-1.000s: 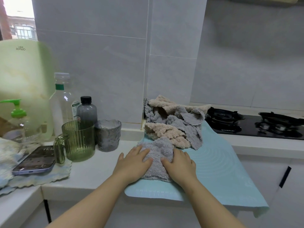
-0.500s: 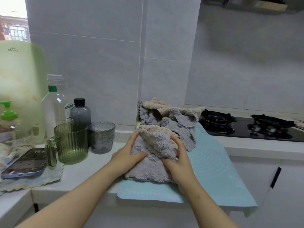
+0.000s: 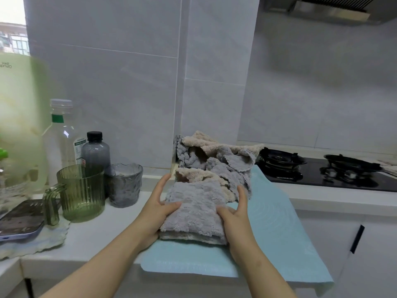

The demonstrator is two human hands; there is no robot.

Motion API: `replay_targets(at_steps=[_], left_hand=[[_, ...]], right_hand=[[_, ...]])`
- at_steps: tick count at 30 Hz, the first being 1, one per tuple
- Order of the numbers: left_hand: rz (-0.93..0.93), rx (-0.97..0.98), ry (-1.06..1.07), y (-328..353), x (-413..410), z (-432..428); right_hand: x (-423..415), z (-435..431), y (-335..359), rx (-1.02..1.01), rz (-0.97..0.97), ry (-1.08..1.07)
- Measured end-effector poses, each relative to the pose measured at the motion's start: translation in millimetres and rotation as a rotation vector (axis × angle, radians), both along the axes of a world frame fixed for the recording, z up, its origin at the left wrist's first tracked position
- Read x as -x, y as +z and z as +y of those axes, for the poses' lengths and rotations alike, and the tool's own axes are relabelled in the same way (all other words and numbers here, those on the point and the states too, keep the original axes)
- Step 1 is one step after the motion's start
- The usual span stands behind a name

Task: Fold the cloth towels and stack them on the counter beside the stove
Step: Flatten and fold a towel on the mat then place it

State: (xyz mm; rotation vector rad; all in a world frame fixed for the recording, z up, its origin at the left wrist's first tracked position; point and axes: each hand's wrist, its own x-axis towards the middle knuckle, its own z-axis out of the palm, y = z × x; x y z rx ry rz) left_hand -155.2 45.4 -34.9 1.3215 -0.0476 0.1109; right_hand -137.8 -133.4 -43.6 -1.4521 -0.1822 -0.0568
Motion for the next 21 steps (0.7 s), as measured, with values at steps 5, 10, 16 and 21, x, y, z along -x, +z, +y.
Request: replay_targets(at_steps=[5, 10, 16, 21], left_hand=[[0.069, -0.006, 0.078, -3, -4, 0], [0.052, -0.107, 0.066, -5, -3, -3], [0.000, -0.099, 0.022, -5, -5, -2], [0.019, -0.104, -0.014, -6, -10, -2]], right_hand=[[-3, 1, -1, 0.107, 0.019, 0.063], [2, -4, 3, 0.075, 0.012, 0.082], [-1, -12, 9, -0.041, 0.156, 0.203], [-17, -29, 11, -0.467, 0.413, 0.489]])
